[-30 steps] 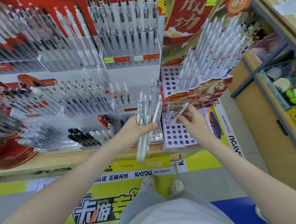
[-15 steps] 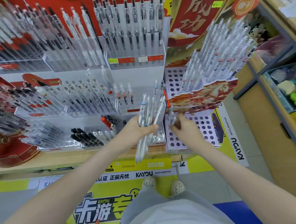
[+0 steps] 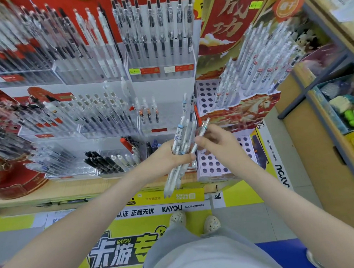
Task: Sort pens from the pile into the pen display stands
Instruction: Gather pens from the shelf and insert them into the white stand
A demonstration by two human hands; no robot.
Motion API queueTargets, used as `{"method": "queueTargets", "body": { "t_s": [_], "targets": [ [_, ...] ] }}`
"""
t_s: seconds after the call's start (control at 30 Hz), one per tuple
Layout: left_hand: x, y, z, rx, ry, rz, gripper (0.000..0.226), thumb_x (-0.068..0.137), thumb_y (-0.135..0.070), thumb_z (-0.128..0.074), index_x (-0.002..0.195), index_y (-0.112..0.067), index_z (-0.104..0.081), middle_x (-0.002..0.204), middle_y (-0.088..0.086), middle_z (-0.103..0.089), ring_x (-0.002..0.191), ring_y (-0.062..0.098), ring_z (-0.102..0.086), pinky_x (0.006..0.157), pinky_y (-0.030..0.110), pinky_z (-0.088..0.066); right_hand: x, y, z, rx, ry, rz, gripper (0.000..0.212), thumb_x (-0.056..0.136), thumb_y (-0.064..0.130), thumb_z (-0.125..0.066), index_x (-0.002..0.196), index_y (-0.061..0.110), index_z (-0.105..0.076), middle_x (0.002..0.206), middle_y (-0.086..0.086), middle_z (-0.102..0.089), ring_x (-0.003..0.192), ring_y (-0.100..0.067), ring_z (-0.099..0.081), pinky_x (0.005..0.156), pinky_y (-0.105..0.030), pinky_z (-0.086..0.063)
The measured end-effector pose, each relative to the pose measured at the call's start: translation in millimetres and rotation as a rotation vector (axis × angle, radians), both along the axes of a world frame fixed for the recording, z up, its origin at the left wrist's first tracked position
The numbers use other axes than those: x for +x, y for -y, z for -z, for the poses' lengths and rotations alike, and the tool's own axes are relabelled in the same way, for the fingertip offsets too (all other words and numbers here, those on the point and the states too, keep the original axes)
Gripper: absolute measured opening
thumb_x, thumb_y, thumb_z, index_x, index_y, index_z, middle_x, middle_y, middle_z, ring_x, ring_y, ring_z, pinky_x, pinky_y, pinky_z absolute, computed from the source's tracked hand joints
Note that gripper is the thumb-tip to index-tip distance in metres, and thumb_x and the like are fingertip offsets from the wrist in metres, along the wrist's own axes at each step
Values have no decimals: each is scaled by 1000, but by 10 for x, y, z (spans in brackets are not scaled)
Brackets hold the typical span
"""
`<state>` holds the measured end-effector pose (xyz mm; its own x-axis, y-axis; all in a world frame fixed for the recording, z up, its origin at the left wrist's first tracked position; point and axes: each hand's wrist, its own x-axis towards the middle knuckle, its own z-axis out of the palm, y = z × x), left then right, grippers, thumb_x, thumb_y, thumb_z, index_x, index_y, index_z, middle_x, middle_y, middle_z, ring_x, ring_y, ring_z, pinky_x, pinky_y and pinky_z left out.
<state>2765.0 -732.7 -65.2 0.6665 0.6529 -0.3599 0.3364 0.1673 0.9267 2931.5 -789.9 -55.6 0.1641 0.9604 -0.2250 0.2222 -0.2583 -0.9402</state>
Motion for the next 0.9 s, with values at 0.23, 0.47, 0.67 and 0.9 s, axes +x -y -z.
{"method": "queueTargets", "body": {
  "t_s": [0.23, 0.47, 0.67, 0.9],
  "targets": [
    [9, -22, -4, 38, -53, -17, 17, 88, -22, -69, 100, -11, -62, 86, -1, -66, 81, 9, -65, 75, 17, -49, 200, 38, -29, 64, -256, 84, 5, 93, 6, -55, 89, 5, -57, 78, -11, -65, 69, -21, -62, 65, -28, -53],
    [-26, 20, 39, 31, -37, -100, 8, 90, -8, -64, 90, -14, -58, 71, -1, -64, 66, 5, -61, 67, 12, -48, 406, 112, 100, 126, -201, 274, 12, 95, 3, -51, 89, 13, -56, 84, -14, -64, 74, -26, -64, 71, -39, -55],
    [-72, 15, 95, -15, -14, -157, 8, 90, -7, -64, 91, -12, -57, 75, 6, -63, 75, 18, -62, 83, 35, -50, 475, 164, 312, 17, 196, 48, 10, 95, 7, -49, 95, 16, -54, 87, -23, -58, 53, -17, -35, 45, -26, -31],
    [-99, 9, 117, -6, -7, -161, 8, 90, -8, -64, 94, -6, -58, 76, 9, -63, 72, 17, -62, 79, 31, -50, 410, 97, 328, 50, 246, -117, 11, 98, 7, -45, 98, 3, -56, 100, 6, -57, 71, 10, -52, 65, -7, -40]
  ]
}}
